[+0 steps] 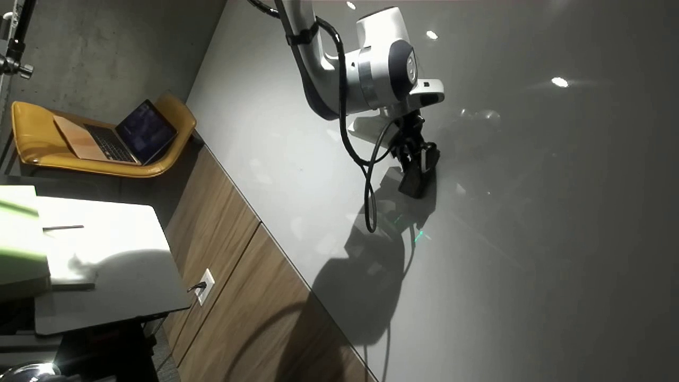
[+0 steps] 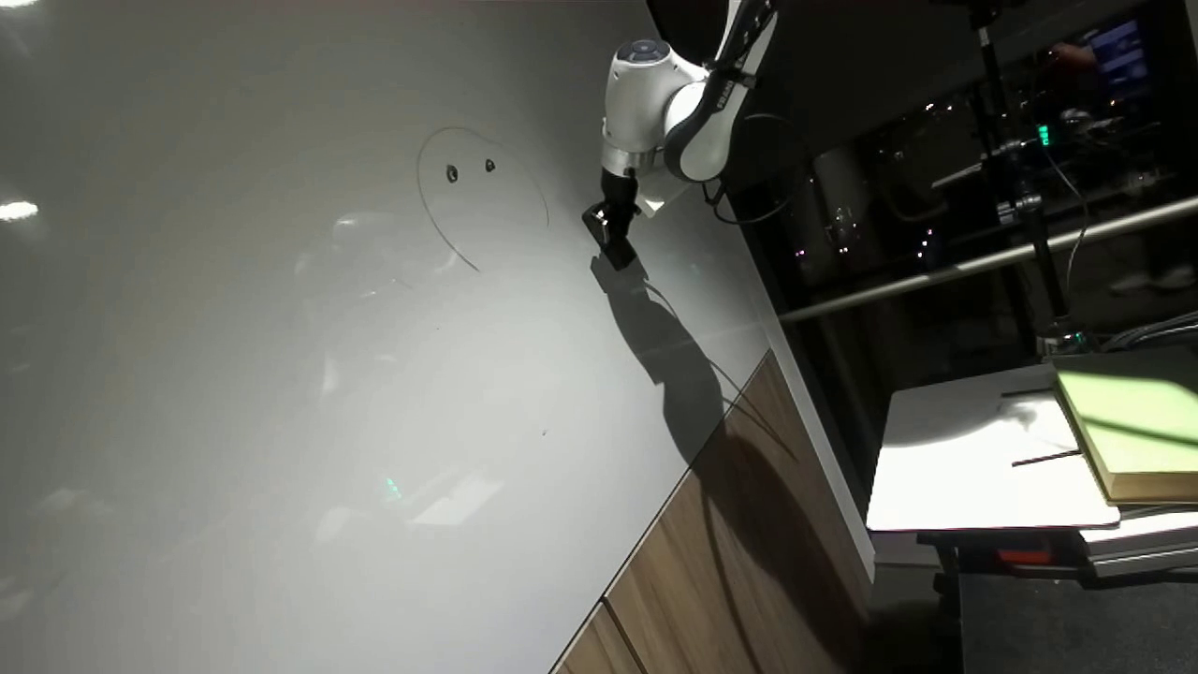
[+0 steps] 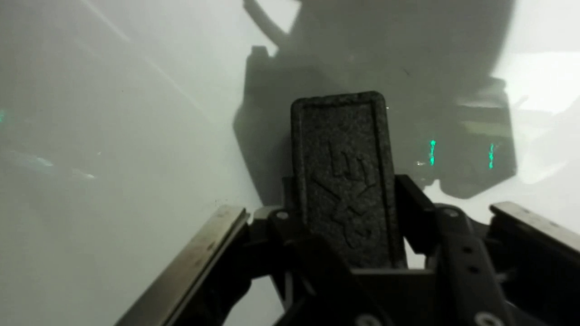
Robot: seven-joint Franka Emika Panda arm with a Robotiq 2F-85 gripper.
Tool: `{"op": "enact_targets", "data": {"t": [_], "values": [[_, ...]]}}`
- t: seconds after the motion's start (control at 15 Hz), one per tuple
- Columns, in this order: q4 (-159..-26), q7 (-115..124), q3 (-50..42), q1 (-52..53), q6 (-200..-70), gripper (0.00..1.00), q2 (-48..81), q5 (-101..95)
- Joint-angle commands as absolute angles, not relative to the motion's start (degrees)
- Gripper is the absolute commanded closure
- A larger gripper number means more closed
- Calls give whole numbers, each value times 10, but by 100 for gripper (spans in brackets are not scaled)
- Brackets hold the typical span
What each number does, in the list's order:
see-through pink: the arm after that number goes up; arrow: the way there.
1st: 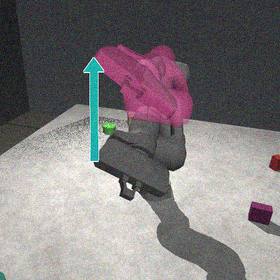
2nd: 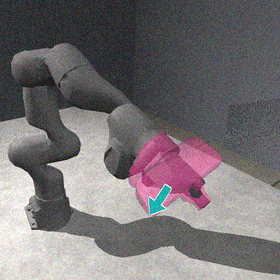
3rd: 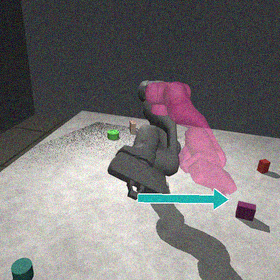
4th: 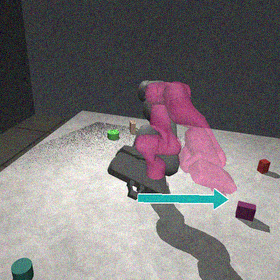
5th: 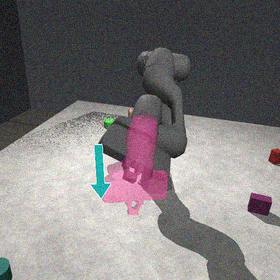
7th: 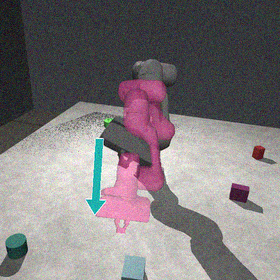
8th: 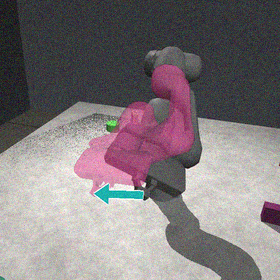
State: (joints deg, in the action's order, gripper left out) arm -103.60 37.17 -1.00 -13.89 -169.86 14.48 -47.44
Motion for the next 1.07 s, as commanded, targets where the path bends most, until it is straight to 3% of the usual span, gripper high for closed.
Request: {"op": "enact_targets", "data": {"t": [0.0, 1.0], "values": [[-940, 282, 29, -165, -1721, 72, 220, -399], [-918, 97, 77, -197, -1666, 72, 224, -269]]}}
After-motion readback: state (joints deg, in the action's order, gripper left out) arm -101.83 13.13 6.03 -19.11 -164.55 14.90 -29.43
